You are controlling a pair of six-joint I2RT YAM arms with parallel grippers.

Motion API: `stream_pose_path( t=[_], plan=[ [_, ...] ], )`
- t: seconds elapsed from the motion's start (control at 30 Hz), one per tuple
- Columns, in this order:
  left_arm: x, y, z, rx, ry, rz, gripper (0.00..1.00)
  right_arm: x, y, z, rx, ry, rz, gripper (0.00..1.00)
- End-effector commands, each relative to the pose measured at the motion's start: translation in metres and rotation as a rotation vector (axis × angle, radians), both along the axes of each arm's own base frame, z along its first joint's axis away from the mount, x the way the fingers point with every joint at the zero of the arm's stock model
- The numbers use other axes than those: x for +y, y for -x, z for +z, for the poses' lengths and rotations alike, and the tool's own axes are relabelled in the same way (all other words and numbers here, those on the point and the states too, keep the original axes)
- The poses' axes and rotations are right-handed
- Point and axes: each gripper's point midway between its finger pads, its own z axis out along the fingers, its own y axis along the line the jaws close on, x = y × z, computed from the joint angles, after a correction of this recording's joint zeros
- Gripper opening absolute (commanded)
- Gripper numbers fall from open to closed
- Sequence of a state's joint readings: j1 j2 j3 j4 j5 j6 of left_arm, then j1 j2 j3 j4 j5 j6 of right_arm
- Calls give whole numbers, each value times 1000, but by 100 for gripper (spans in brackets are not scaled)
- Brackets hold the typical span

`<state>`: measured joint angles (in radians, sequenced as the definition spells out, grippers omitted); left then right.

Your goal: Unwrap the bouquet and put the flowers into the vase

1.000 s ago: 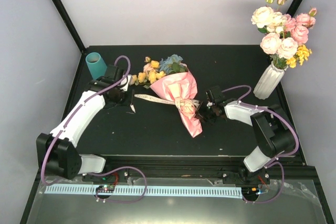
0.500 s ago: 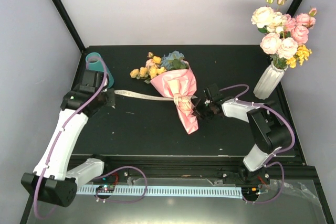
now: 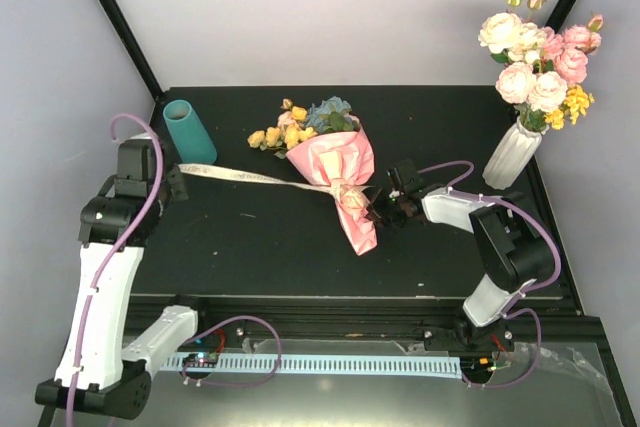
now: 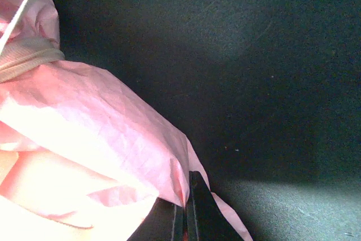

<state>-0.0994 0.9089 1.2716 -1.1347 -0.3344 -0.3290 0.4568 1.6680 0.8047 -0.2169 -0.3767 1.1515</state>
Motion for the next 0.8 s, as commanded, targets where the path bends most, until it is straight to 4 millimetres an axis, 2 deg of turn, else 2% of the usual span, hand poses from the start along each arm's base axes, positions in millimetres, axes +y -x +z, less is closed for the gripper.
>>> stream_pose_path(
  t=[0.0, 0.17, 0.2, 0.3, 0.43, 0.47, 0.57, 0.63, 0.77],
  plan=[
    [27, 22, 24, -55, -60, 141, 4, -3, 3, 0, 6, 11, -13, 2],
    [41, 37, 37, -119, -80, 219, 5, -4, 4, -1, 14, 22, -1, 2],
    [43, 39, 42, -142, -86, 225, 8, -4, 4, -2, 15, 21, 0, 2],
    [42, 42, 44, -181, -82, 213, 32, -1, 3, -1, 20, 17, 15, 2],
    [35, 41, 39, -214, -16, 206, 91, 2, 0, 1, 9, 14, 30, 4],
    [35, 42, 38, -220, -2, 213, 96, 4, -1, 2, 1, 0, 39, 7],
    [36, 45, 36, -254, 27, 242, 99, 16, -5, 11, -30, -57, 82, 16],
    [33, 43, 31, -269, 38, 228, 99, 19, -8, 18, -47, -67, 103, 26],
    [5, 26, 18, -271, 109, 61, 99, 23, -9, 31, -83, -68, 165, 41]
  ],
)
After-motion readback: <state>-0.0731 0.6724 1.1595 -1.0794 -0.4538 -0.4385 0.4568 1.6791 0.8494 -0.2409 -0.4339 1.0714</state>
